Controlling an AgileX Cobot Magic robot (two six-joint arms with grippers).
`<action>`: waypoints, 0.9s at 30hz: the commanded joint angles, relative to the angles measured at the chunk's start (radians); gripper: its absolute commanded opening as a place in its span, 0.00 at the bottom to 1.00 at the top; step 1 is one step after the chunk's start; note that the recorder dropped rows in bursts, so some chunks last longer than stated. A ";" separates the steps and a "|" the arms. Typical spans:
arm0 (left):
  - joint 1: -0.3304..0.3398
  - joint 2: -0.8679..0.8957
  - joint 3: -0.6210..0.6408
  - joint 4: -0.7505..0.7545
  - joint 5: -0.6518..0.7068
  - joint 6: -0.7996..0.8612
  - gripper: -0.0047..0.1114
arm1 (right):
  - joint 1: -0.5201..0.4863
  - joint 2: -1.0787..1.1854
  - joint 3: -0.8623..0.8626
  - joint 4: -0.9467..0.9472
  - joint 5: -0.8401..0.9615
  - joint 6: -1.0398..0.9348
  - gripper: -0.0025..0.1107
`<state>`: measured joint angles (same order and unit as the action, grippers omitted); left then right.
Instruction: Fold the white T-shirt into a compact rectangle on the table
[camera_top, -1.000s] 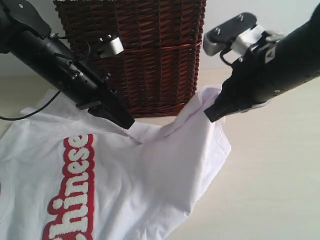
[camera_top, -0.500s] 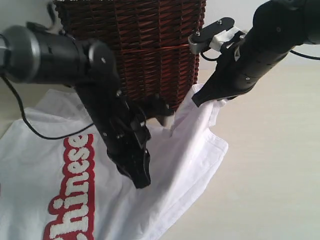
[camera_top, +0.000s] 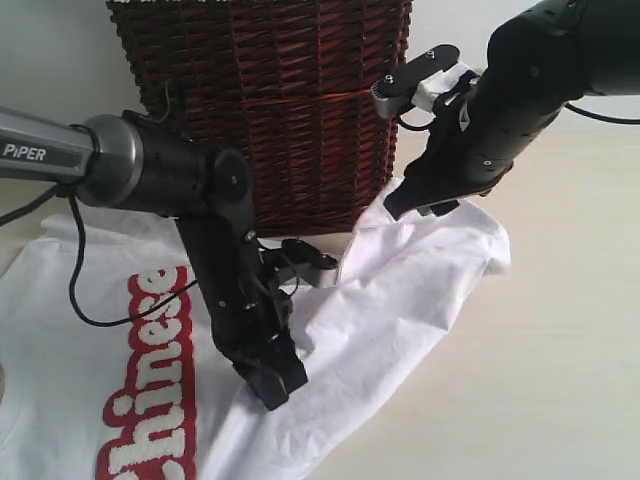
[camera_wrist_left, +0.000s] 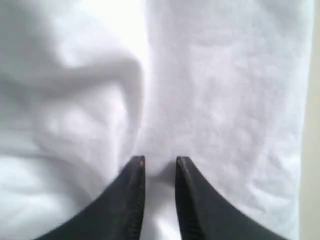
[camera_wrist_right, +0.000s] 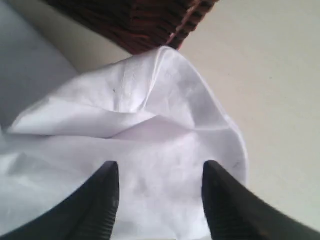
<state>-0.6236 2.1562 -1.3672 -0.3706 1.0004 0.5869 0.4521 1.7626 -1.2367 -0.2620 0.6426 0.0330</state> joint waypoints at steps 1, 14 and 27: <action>0.096 0.054 0.015 0.125 -0.075 -0.059 0.17 | 0.002 -0.006 -0.007 -0.103 0.218 0.128 0.49; 0.155 0.052 0.015 -0.038 -0.039 0.081 0.11 | 0.002 0.002 0.315 -0.301 -0.227 0.383 0.53; 0.106 -0.111 0.015 -0.156 0.206 0.184 0.11 | 0.002 0.190 0.202 -0.467 -0.111 0.473 0.02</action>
<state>-0.5064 2.1171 -1.3535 -0.4581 1.1858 0.7100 0.4521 1.9620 -1.0205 -0.7260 0.4969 0.5398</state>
